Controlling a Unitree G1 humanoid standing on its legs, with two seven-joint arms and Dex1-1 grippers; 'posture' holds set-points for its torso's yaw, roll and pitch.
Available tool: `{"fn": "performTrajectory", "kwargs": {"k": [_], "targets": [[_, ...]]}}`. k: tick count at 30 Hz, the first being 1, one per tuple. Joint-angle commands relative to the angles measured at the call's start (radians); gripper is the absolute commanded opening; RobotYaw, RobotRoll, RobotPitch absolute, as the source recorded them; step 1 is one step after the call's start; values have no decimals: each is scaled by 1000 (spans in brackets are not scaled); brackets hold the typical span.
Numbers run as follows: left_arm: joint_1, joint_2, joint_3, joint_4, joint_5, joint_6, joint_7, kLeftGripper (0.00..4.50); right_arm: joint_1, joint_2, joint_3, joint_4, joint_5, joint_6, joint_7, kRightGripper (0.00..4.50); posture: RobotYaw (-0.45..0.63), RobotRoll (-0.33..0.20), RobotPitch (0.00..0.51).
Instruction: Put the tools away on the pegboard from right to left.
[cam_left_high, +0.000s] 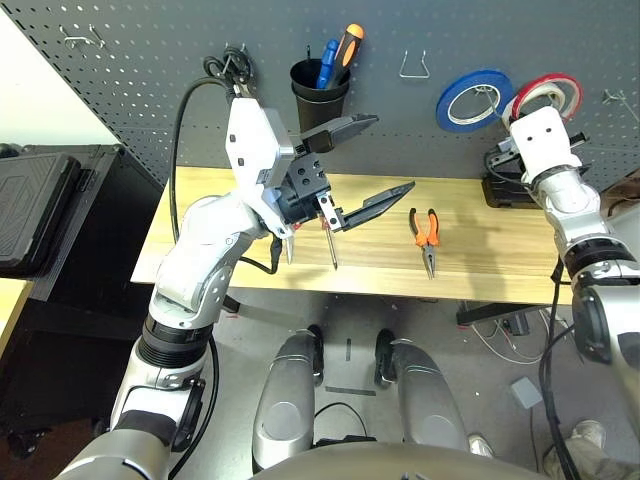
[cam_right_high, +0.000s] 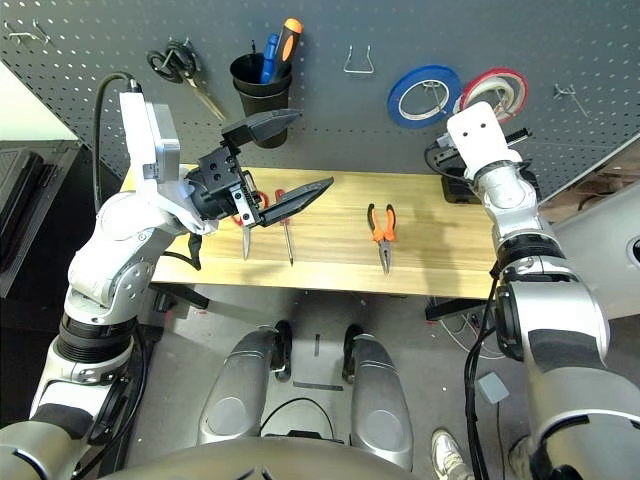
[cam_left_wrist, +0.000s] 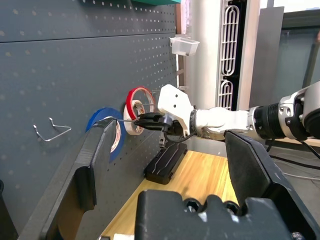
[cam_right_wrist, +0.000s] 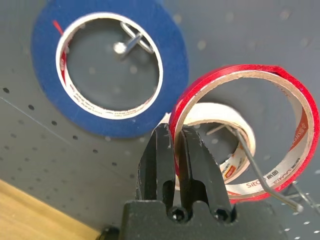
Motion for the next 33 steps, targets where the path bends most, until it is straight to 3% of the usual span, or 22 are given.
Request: {"fn": "performTrajectory", "kwargs": {"k": [1,9,14,33], "targets": [[0,1,-10,-7,4,4,0,4500,57,-27,20,-25,-31,-74,-59,27,207,0,198],[-3,-2,-12,-4,-2,6,-3,4500,241,-68,-5,-126,-31,-155,-192,27,191,0,202],[-9,-3,-14,5,-5,3,-12,4500,278,-92,-58,-138,33,-120,-192,27,165,0,198],[-13,-1,-17,5,-6,7,-34,4500,53,-160,-119,41,139,174,40,27,169,0,189]]}}
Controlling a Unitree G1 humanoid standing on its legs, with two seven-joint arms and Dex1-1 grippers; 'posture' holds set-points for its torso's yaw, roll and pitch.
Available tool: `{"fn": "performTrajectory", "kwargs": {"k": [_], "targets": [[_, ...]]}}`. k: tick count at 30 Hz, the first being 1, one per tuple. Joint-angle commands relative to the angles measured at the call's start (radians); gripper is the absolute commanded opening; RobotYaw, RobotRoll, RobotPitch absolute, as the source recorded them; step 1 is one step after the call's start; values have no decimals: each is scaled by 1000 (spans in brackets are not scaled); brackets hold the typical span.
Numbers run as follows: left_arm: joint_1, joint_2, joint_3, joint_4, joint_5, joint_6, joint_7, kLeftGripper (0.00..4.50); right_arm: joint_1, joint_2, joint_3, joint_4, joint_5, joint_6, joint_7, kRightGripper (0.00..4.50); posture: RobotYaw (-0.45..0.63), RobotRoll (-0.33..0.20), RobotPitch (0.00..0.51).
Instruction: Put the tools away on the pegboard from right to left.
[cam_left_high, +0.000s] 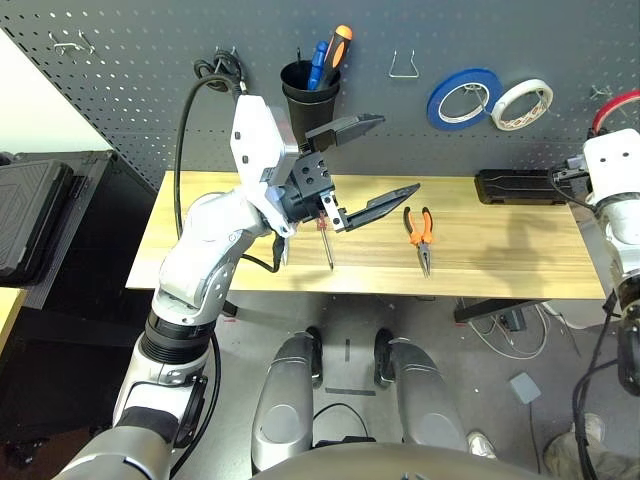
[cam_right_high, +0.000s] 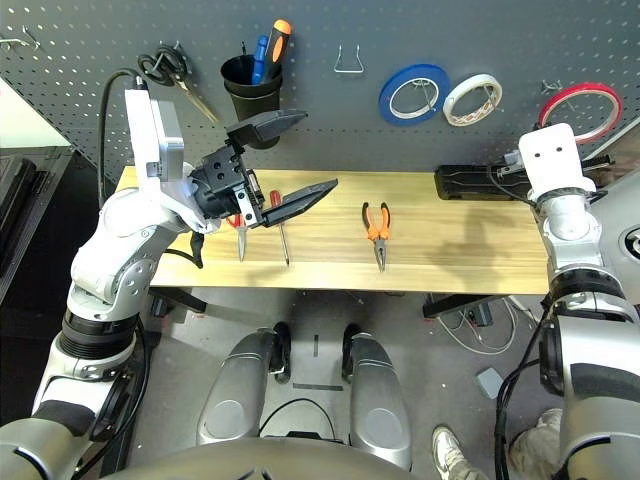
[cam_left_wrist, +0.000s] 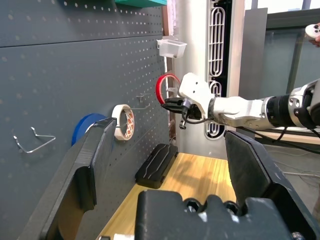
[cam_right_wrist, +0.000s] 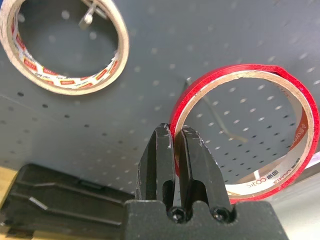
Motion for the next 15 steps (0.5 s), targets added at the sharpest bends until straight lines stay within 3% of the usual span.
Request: {"fn": "performTrajectory", "kwargs": {"k": [1,13,15], "targets": [[9,5,-12,-12,-5,10,-6,4500,-29,-14,-28,40,29,78,18,27,169,0,189],[24,9,-10,-44,-10,41,9,4500,-121,9,-47,86,55,250,30,27,174,0,203],[25,6,-13,-45,-8,43,10,4500,-134,20,-54,85,59,242,18,616,176,0,204]]}}
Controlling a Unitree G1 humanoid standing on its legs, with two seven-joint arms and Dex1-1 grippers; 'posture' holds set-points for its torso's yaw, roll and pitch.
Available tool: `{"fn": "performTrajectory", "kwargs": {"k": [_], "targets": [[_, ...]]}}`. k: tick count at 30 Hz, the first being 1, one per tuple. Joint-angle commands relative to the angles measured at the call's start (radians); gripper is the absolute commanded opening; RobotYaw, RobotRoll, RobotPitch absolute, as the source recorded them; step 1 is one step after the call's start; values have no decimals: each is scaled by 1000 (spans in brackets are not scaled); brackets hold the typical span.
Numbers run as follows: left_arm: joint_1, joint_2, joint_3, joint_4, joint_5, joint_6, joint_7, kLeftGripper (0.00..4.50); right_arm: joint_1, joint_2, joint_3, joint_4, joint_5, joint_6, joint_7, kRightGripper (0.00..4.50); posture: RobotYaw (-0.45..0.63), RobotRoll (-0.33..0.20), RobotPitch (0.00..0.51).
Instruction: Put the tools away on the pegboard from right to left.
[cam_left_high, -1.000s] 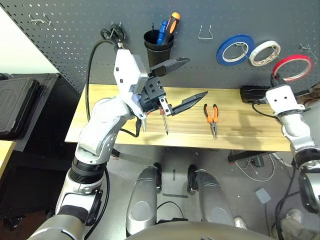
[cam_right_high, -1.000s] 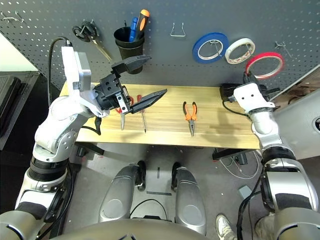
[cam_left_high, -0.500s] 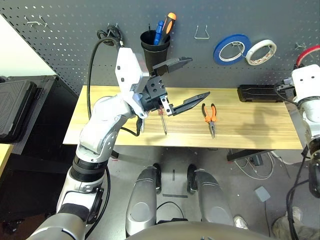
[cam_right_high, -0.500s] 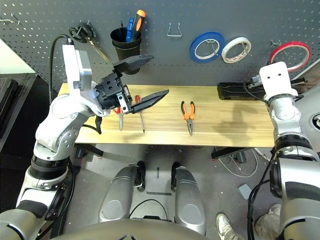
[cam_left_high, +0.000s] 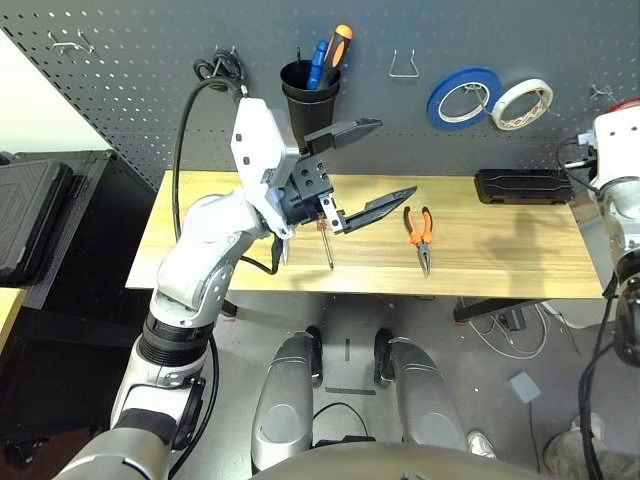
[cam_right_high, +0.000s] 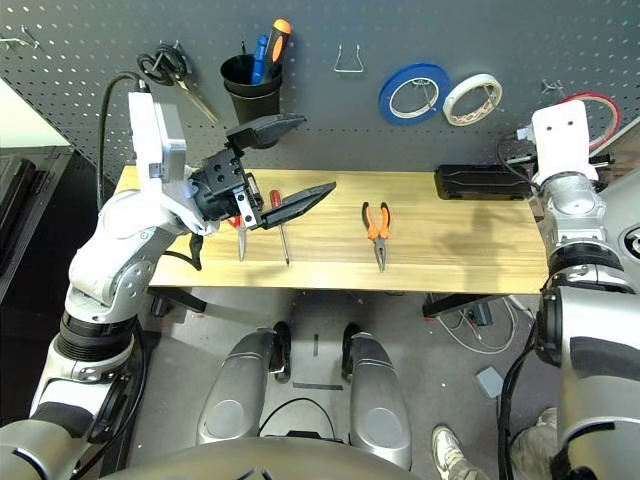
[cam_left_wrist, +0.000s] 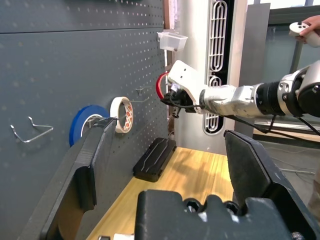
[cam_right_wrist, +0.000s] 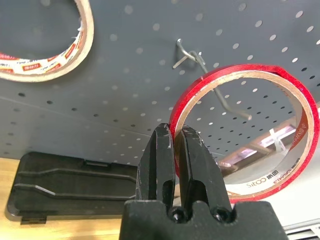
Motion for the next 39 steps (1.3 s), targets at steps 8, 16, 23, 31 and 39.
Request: {"fn": "performTrajectory", "kwargs": {"k": [8,16,23,31,39], "targets": [[20,4,-12,-43,-6,22,11,4500,41,29,-10,-20,4,-178,-48,3468,188,0,211],[29,17,-7,-44,-5,26,8,4500,202,65,21,-108,-6,-348,-17,4472,189,0,214],[52,62,-14,-37,11,44,0,4500,387,168,5,-316,84,-229,97,4472,187,0,222],[79,127,-45,-6,64,81,-6,4500,565,263,22,-641,153,167,196,4472,183,0,226],[90,246,-110,-19,160,207,-18,4500,635,332,43,-925,210,634,217,4472,198,0,227]]}}
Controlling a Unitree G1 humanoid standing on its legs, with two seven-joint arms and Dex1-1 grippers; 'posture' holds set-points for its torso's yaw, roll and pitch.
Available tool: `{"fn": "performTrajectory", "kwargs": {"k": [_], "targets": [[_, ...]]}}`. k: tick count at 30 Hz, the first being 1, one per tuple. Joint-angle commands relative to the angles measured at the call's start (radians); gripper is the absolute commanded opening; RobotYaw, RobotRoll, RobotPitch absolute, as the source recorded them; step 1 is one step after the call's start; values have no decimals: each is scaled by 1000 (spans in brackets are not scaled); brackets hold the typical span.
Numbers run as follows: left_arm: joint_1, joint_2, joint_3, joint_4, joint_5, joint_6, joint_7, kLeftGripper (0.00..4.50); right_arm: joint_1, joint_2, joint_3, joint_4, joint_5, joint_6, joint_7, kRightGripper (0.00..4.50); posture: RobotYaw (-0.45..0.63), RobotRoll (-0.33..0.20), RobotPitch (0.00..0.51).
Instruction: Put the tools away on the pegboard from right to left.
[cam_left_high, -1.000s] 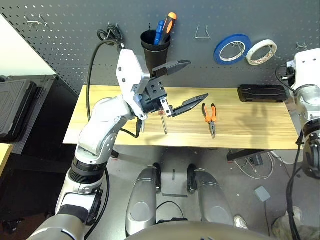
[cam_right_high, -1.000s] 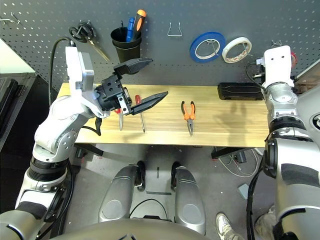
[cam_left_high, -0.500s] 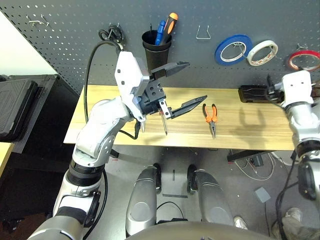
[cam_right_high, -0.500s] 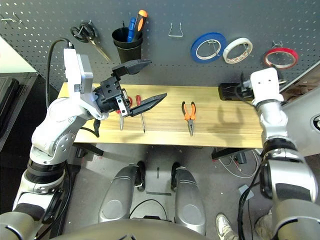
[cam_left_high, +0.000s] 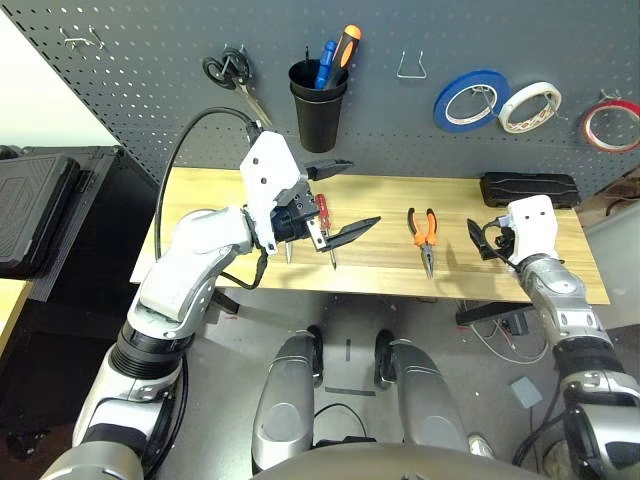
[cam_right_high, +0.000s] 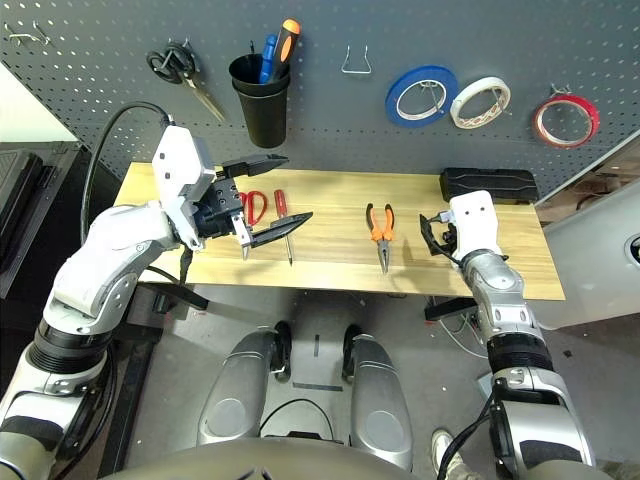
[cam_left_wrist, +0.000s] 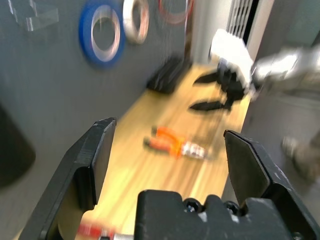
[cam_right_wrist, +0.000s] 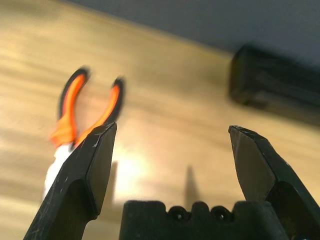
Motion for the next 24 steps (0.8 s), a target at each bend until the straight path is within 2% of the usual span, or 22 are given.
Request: {"fn": "performTrajectory", "kwargs": {"k": [1,9,15,24], "targets": [[20,47,-45,-20,41,45,-23,4500,22,17,11,-86,26,163,6,4472,200,0,227],[37,87,-62,-17,68,60,-50,4500,-38,66,12,-119,44,411,-19,4472,202,0,237],[33,78,-85,40,107,41,-54,4500,-161,114,6,21,38,482,-50,4472,206,0,253],[-21,67,-126,139,169,68,-64,4500,-372,163,1,370,16,481,-111,4472,220,0,290]]}}
